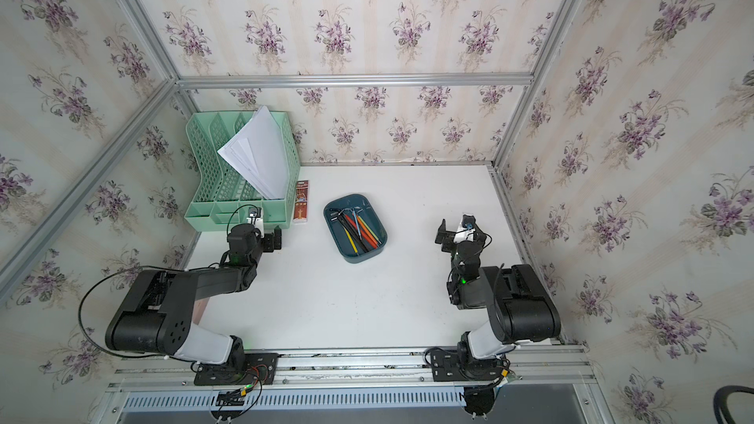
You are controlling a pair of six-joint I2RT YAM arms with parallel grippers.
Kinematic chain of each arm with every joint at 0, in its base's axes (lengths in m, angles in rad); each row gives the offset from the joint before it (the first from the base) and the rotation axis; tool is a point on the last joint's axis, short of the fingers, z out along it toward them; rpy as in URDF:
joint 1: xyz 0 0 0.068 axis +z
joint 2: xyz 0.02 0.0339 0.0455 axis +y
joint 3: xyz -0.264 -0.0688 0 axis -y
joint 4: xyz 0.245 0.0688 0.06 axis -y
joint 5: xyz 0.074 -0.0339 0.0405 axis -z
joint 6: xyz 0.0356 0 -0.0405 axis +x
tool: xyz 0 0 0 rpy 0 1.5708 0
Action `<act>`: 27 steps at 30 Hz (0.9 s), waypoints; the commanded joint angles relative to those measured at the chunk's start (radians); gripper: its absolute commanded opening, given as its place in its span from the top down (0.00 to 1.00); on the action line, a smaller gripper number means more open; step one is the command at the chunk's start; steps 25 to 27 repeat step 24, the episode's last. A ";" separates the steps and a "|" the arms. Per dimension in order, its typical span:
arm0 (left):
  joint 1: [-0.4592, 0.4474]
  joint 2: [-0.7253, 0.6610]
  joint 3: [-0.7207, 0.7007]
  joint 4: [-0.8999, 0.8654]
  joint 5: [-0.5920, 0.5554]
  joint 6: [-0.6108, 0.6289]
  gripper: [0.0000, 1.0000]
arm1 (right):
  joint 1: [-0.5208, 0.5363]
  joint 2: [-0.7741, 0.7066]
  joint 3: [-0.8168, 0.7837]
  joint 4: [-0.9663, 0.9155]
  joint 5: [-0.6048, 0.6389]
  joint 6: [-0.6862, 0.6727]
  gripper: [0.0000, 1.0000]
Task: Put the hex key on the desktop into the storage box
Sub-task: Reset both arms
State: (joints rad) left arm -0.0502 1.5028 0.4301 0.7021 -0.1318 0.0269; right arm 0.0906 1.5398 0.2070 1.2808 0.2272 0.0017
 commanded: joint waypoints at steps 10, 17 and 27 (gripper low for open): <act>0.004 -0.004 0.003 0.026 0.014 0.011 0.01 | 0.000 0.001 0.003 0.023 0.000 0.009 0.00; 0.006 -0.004 0.004 0.025 0.014 0.011 0.01 | 0.000 0.002 0.002 0.023 0.000 0.009 0.00; 0.006 -0.003 0.004 0.024 0.015 0.010 0.01 | -0.001 0.002 0.003 0.023 -0.001 0.009 0.00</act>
